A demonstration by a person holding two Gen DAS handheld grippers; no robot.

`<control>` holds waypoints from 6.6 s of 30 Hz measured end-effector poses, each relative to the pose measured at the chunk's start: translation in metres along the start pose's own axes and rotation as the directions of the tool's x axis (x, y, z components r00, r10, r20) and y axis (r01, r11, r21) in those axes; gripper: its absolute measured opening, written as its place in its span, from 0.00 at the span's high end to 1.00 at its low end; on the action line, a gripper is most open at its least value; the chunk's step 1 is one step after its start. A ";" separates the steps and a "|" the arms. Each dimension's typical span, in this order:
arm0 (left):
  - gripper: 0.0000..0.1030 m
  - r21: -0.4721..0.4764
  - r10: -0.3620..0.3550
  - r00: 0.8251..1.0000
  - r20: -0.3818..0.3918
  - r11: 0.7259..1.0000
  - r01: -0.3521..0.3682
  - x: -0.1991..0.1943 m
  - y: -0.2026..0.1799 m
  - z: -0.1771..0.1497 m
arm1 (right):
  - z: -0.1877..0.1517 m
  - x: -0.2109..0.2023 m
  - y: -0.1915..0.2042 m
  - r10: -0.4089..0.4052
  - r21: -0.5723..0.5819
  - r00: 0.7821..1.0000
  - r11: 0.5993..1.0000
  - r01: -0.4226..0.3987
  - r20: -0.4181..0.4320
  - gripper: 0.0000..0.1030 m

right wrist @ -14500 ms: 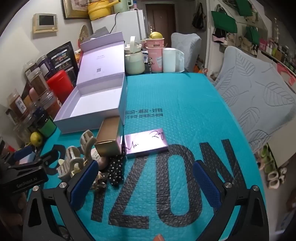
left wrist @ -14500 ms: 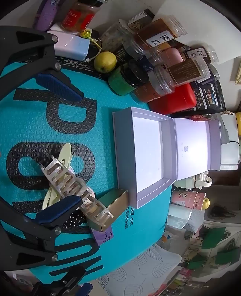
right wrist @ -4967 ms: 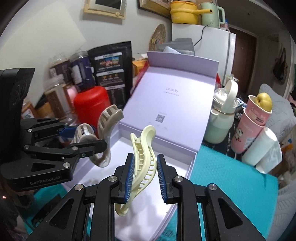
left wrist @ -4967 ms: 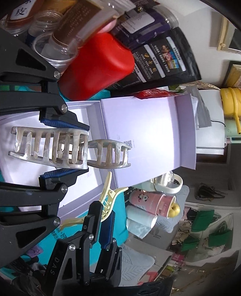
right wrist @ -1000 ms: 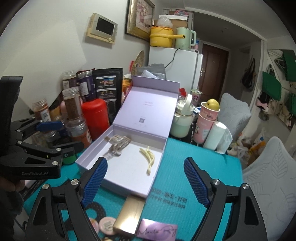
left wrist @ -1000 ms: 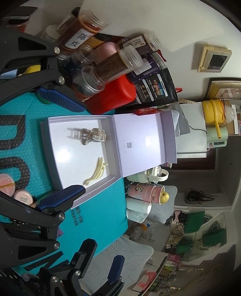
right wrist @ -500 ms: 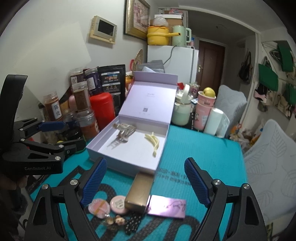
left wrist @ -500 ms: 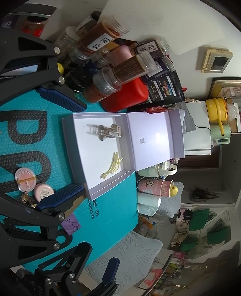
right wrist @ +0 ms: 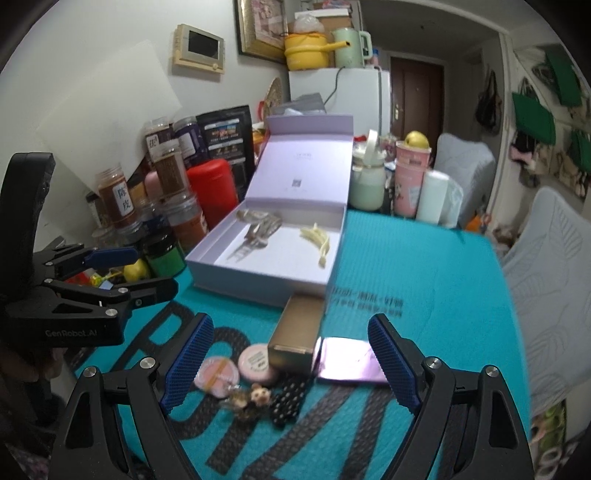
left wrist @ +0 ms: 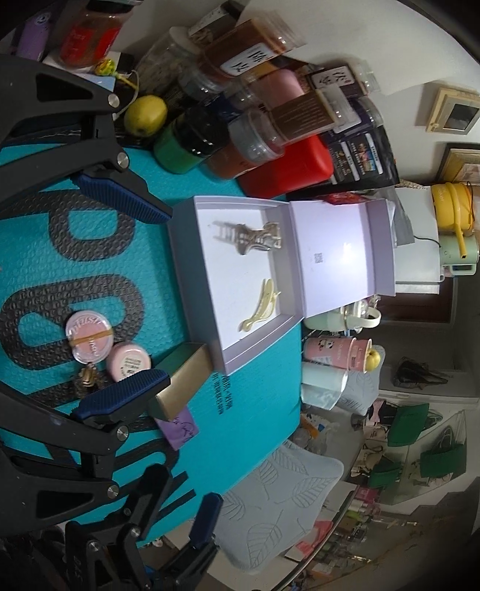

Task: Organize rigid objects
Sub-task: 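Withdraw both grippers from the box toward the pink compacts, then grasp the pink compact with the left gripper while the right gripper grasps the polka-dot scrunchie, then lift the pink compact and polka-dot scrunchie off the table with both grippers, then carry the pink compact and polka-dot scrunchie over the open lavender box with both grippers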

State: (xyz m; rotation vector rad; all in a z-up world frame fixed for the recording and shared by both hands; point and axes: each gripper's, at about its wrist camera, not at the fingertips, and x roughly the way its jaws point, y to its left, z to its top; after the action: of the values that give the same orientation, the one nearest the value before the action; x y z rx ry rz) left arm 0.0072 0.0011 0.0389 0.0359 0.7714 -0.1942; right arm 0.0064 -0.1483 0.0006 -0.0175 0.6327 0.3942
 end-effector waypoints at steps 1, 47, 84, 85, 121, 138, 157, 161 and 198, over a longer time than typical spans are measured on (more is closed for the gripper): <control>0.21 0.000 0.002 1.000 -0.008 1.000 -0.002 0.001 0.000 -0.003 | -0.003 0.002 0.001 0.006 0.006 1.000 1.000 -0.006 -0.007 0.16; 0.21 -0.052 -0.122 0.967 -0.224 0.992 0.114 0.059 0.011 -0.067 | -0.072 0.066 -0.009 0.083 0.178 0.974 0.983 -0.045 -0.209 0.34; 0.46 0.015 -0.130 0.957 -0.259 0.990 0.138 0.089 -0.020 -0.071 | -0.059 0.093 -0.040 0.082 0.223 0.959 0.975 -0.020 -0.272 0.54; 0.46 0.003 -0.127 0.958 -0.258 0.991 0.132 0.088 -0.016 -0.071 | -0.059 0.093 -0.038 0.074 0.210 0.959 0.978 -0.016 -0.272 0.56; 0.45 -0.014 -0.119 0.967 -0.227 0.993 0.119 0.078 -0.010 -0.089 | -0.089 0.065 -0.007 -0.114 -0.024 0.957 0.993 0.112 -0.266 0.62; 0.46 -0.056 -0.172 0.960 -0.220 0.985 0.163 0.067 -0.005 -0.081 | -0.078 0.059 -0.011 -0.047 0.043 0.956 0.997 0.062 -0.291 0.85; 0.46 -0.024 -0.161 0.977 -0.137 0.987 0.159 0.040 -0.006 -0.053 | -0.056 0.037 0.003 0.035 0.037 0.970 0.999 -0.027 -0.239 0.85; 0.46 -0.017 -0.161 0.979 -0.126 0.987 0.160 0.038 -0.005 -0.048 | -0.052 0.039 0.007 0.076 0.040 0.970 0.997 -0.068 -0.231 0.85; 0.46 0.060 -0.056 0.998 0.043 0.997 0.053 0.041 0.013 0.045 | 0.044 0.061 0.010 0.133 -0.146 0.986 0.978 -0.147 -0.100 0.85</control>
State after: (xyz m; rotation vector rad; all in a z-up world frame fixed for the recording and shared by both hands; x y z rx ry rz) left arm 0.0692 0.0029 0.0424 0.0663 0.7221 -0.2687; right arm 0.0730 -0.1114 0.0021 -0.1380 0.6930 0.5804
